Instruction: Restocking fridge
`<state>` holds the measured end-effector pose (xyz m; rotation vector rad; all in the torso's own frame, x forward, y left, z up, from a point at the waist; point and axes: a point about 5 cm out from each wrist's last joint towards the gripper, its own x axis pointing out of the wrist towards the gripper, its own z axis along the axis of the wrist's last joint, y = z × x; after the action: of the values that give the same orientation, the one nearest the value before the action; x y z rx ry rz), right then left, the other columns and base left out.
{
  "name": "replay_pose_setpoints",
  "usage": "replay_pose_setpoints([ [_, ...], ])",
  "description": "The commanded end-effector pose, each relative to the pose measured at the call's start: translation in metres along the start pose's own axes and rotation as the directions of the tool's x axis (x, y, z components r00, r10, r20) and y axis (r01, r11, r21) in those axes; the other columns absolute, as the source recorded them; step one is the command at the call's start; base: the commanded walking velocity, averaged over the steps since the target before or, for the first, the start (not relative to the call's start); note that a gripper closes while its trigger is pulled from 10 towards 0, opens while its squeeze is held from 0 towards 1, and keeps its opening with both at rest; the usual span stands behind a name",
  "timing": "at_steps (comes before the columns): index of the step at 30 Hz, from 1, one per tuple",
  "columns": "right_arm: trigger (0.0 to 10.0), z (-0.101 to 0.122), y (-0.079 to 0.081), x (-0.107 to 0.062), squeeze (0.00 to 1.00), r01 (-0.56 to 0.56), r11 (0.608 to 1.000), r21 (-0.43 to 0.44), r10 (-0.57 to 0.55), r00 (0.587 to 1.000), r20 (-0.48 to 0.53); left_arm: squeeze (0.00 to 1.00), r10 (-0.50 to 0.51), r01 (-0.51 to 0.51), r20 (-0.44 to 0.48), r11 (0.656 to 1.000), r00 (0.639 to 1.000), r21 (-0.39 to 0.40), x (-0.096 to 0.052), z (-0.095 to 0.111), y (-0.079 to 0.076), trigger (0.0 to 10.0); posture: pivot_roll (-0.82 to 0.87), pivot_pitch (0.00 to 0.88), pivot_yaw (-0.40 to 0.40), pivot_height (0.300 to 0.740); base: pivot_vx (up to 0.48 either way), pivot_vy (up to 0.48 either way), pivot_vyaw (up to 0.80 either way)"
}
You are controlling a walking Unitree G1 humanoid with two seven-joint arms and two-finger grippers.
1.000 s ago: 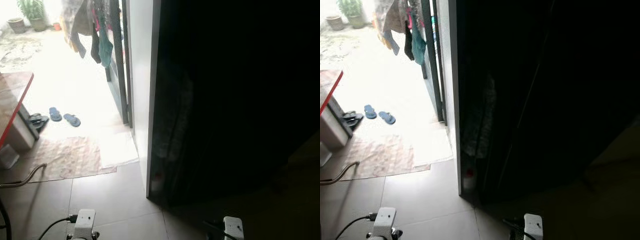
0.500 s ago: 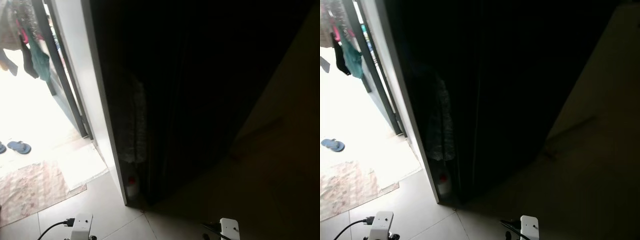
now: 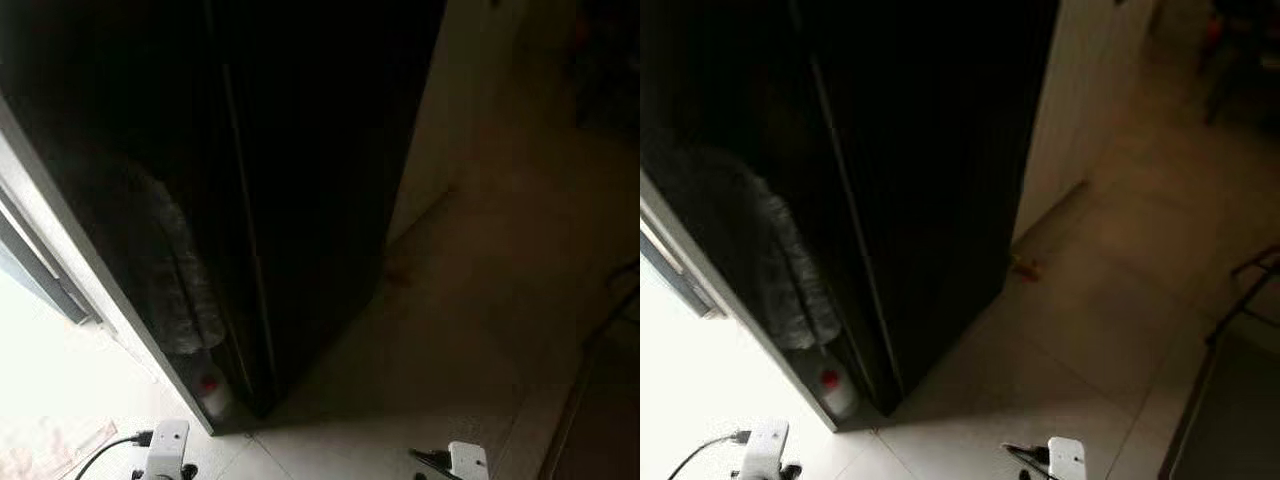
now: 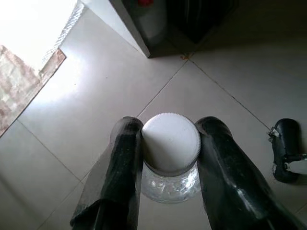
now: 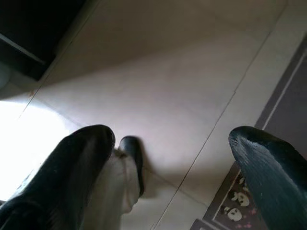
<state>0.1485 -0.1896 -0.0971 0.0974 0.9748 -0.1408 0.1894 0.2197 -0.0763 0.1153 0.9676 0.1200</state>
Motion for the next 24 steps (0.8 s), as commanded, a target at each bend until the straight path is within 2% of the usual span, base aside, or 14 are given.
replay_pose_setpoints([
  [1,10.0,0.000,0.006,0.000,0.00,-0.016,1.000,0.003,0.016,1.000,0.002,0.00,0.015,-0.015,-0.011,1.000,1.000,0.022,-0.001,-0.004,0.007,10.0,-0.09,0.000,0.007,0.740,0.000,0.000,-0.80],
  [6,10.0,0.001,0.005,0.001,0.00,-0.015,1.000,0.006,0.015,1.000,0.006,0.00,0.017,-0.017,-0.012,1.000,1.000,0.023,-0.001,-0.003,0.007,10.0,-0.08,0.000,0.002,0.740,0.000,0.000,-0.80],
  [10,10.0,0.003,0.005,0.001,0.00,-0.018,1.000,0.005,0.018,1.000,0.012,0.00,0.024,-0.024,-0.016,1.000,1.000,-0.003,-0.001,-0.003,0.007,10.0,-0.08,0.000,-0.002,0.740,0.000,0.000,0.00],
  [14,10.0,0.005,0.005,0.001,0.00,-0.020,1.000,0.016,0.019,1.000,0.020,0.00,0.022,-0.022,-0.021,1.000,1.000,0.000,0.000,-0.003,0.007,10.0,-0.08,0.000,-0.003,0.740,0.000,0.386,0.00],
  [16,10.0,0.005,0.004,0.001,0.00,-0.019,1.000,0.018,0.019,1.000,0.021,0.00,0.023,-0.023,-0.013,1.000,1.000,-0.003,0.001,0.005,0.005,10.0,-0.08,0.000,-0.005,0.740,0.000,0.414,0.00],
  [18,10.0,0.006,0.004,0.001,0.00,-0.017,1.000,0.006,0.016,1.000,0.020,0.00,0.015,-0.015,0.006,1.000,1.000,-0.008,0.003,0.018,-0.005,10.0,-0.08,0.000,-0.006,0.740,0.000,0.411,0.00],
  [21,10.0,0.006,0.003,0.001,0.00,-0.015,1.000,0.007,0.014,1.000,0.022,0.00,0.004,-0.004,0.006,1.000,1.000,-0.010,0.003,0.020,-0.015,10.0,-0.08,0.000,-0.008,0.740,0.000,0.412,0.00],
  [24,10.0,0.006,0.003,0.001,0.00,-0.013,1.000,0.010,0.013,1.000,0.022,0.00,0.004,-0.004,0.004,1.000,1.000,-0.010,0.003,0.020,-0.016,10.0,-0.08,0.000,-0.010,0.740,0.000,0.406,0.00],
])
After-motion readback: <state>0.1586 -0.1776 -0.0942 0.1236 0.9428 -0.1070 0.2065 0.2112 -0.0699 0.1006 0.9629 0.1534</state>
